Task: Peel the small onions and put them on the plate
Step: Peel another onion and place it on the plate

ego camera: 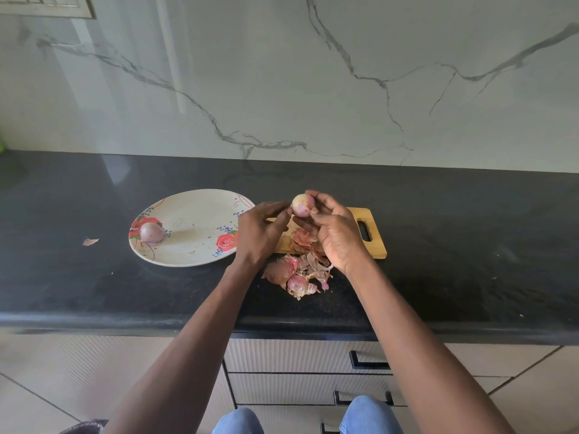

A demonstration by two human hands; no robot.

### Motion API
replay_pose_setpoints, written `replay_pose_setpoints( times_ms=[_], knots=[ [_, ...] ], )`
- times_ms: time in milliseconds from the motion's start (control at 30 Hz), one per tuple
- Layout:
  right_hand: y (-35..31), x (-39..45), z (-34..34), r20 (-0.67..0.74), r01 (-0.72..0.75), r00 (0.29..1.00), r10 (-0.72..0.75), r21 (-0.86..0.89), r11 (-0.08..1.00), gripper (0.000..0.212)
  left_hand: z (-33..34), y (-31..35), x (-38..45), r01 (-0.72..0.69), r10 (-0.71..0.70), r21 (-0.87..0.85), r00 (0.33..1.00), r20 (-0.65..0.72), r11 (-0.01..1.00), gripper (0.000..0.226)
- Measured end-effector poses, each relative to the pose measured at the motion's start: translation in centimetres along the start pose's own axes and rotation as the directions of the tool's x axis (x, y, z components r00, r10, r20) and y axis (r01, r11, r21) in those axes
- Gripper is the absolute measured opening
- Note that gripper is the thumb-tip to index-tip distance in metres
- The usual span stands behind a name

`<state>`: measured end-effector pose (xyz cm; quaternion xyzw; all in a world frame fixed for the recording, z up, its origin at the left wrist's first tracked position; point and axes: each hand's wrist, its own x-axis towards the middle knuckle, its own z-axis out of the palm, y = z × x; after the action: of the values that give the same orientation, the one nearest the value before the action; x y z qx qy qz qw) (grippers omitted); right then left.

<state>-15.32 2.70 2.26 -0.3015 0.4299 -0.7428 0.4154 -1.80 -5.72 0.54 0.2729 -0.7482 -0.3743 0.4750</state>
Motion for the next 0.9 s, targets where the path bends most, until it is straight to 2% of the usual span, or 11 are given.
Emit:
replay_pose_setpoints(
  times_ms=[367,533,733,900],
  knots=[
    [0.9,-0.1,0.1,-0.005,0.128,0.991,-0.135,-0.284,0.95,0.03,0.2,0.6,-0.4,0.031,-0.032,-0.04,0.999,-0.003,0.999,0.033],
    [1.4,0.0,0.3,0.036,0.22,0.972,-0.232,-0.482,0.848,0.033,0.4,0.5,-0.6,-0.009,0.01,0.034,0.999,-0.044,0.999,0.024],
    [1.8,0.2,0.2,0.042,0.249,0.964,-0.264,-0.496,0.832,0.038,0.8,0.4,-0.8,-0.041,0.045,0.071,0.997,-0.055,0.997,0.014],
    [1.9,0.2,0.2,0.045,0.259,0.96,-0.276,-0.519,0.814,0.036,0.9,0.1,-0.8,-0.052,0.059,0.107,0.996,-0.062,0.993,0.019]
  ],
)
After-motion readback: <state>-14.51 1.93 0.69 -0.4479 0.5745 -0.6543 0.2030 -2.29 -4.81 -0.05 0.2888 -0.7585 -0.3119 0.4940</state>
